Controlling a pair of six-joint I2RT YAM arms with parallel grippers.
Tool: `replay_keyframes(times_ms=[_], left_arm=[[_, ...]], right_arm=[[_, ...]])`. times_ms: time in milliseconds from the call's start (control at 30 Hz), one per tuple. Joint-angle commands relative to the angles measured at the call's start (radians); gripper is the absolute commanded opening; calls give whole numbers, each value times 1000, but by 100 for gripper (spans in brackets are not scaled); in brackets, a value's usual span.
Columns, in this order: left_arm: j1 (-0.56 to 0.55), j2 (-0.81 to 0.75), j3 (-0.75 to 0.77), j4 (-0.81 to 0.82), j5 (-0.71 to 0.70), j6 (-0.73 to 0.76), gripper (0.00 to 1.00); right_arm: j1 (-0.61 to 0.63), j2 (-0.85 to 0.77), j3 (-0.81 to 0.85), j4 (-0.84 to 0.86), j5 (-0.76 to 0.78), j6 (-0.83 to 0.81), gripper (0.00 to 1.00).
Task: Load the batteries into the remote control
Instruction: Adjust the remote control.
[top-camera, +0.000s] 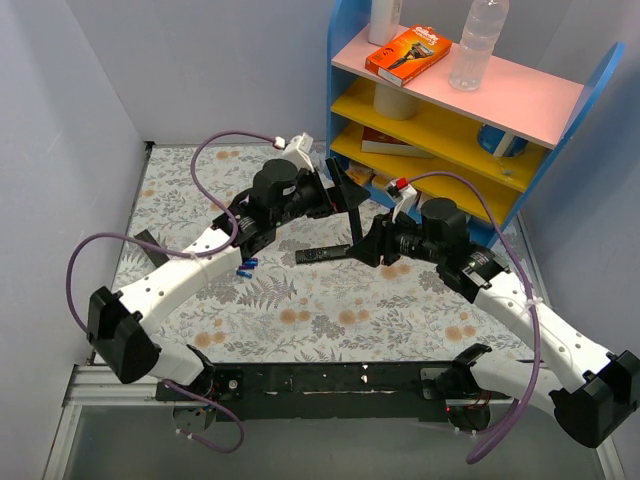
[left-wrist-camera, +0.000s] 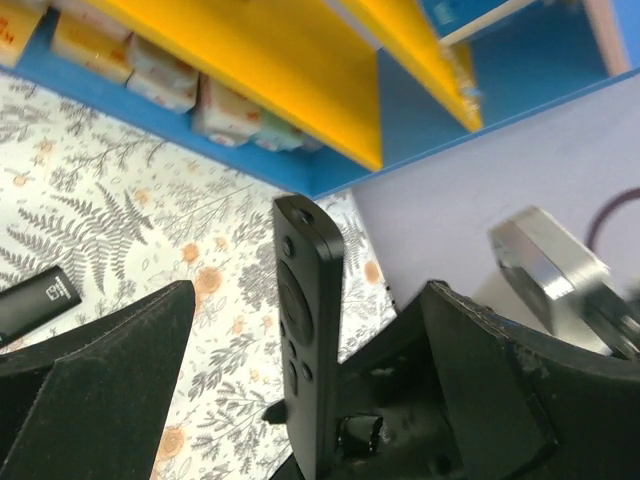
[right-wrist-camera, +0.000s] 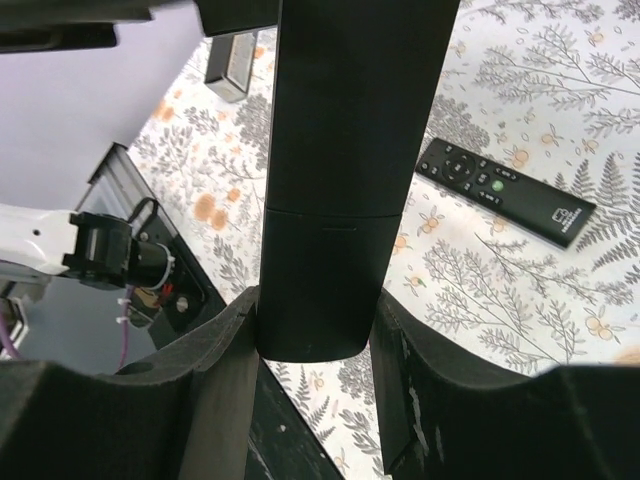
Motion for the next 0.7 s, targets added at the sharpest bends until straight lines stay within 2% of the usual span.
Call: replay_keyframes(times_ms=[0, 133, 167, 267, 367, 400, 533, 600, 633, 667], left_arm=[[-4, 64, 95, -137, 26, 31, 97], [-4, 95, 104, -169, 21, 14, 86], [-4, 96, 96, -168, 19, 11, 79], [-4, 104, 92, -169, 15, 8, 71], [-4, 107, 89, -169, 12, 5, 59], [-4, 107, 84, -169, 9, 3, 48], [-4, 113, 40, -142, 35, -38, 16], [-4, 110, 10, -116, 41, -53, 7], [-4, 106, -17, -106, 32, -61, 1], [-4, 90, -32, -87, 24, -72, 0]], right_arm=[[27, -25, 60, -61, 88, -92, 1], [45, -22, 63, -80, 120, -120, 1], [50, -20, 63, -83, 125, -126, 1], [62, -17, 60, -92, 147, -140, 1], [74, -11, 58, -93, 168, -154, 1], [78, -9, 60, -95, 177, -158, 1], [87, 3, 55, -89, 179, -171, 1], [87, 4, 52, -87, 183, -171, 1], [87, 4, 49, -87, 185, -171, 3], [87, 1, 46, -87, 188, -169, 20]])
